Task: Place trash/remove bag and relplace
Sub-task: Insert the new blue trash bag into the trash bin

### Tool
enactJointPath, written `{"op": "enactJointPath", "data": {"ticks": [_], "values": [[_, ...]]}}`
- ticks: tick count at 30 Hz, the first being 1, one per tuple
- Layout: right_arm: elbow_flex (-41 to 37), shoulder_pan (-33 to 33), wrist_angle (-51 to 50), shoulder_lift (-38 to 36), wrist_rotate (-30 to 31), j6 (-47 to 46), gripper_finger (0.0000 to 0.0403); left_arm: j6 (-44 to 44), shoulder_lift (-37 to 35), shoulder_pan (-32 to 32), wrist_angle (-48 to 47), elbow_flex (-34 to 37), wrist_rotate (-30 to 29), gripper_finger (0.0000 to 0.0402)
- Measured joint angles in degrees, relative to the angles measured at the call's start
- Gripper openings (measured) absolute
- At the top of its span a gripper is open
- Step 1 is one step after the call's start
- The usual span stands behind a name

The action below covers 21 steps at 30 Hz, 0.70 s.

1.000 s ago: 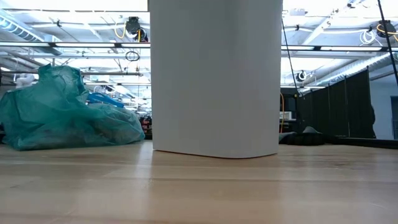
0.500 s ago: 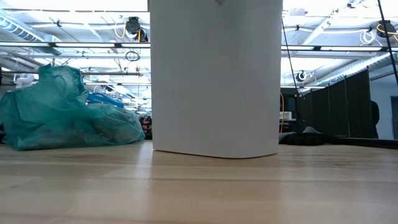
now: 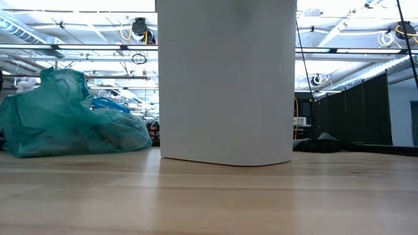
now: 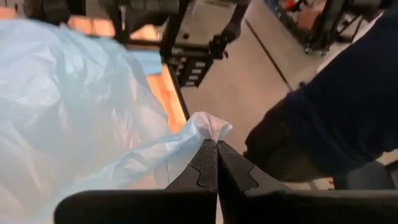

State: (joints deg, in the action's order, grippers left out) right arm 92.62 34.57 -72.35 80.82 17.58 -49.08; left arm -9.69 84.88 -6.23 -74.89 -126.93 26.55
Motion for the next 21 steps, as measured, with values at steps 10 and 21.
{"op": "enactJointPath", "data": {"ticks": [10,21], "values": [[-8.0,-4.8,18.3,-0.1,0.9,6.4,0.0000,-0.5,0.0,0.6,1.5,0.0,0.0,0.0000],[1.2,-5.6,15.9,-0.2,1.7,11.9,0.0000,-1.8,0.0,0.2,1.5,0.0,0.0,0.0000]]}}
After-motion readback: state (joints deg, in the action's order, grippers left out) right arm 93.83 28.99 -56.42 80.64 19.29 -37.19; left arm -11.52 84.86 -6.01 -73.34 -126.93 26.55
